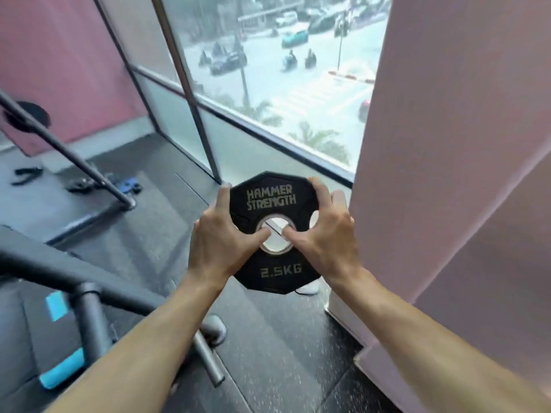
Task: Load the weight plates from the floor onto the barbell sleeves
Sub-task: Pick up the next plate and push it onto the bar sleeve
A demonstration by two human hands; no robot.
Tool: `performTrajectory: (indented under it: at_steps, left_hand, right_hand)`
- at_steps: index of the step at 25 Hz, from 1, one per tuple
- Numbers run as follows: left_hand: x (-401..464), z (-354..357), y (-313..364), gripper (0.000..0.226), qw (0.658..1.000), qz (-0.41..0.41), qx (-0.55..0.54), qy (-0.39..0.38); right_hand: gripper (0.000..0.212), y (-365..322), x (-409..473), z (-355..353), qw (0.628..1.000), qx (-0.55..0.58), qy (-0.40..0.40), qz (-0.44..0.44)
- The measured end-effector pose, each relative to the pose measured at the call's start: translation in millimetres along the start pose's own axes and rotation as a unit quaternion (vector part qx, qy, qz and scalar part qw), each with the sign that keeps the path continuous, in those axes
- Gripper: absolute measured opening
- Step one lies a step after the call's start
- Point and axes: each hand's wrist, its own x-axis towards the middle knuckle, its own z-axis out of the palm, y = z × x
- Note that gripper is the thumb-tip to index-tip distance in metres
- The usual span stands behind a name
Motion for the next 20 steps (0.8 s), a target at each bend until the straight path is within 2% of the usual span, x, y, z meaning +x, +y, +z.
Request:
performTrajectory:
  at_steps: [4,8,14,20]
  left_hand:
    - [45.8,-131.2,59.0,0.091,0.991,0.059,-0.005,0.12]
    - [60.8,-258.1,92.1,0.099,0.97,0.083,0.029,0.226]
    - [18.7,-416.4,98.0,0.105,0.937,0.094,0.091,0.324]
    - [-54.2,-550.6,65.1,0.099,0.918,0.102,0.115,0.365]
  right_hand:
    - [0.083,-126.4,51.8,-63.4,0.988,0.043,0.078,-0.129]
    - [0.083,-248.7,70.4,-101.2,0.968,0.104,0.103,-0.206]
    - [0.086,-388.6,29.6,-119.5,0.94,0.189,0.089,-0.269]
    - [0.08,-509.4,-45.0,-106.9,0.909,0.258,0.058,-0.322]
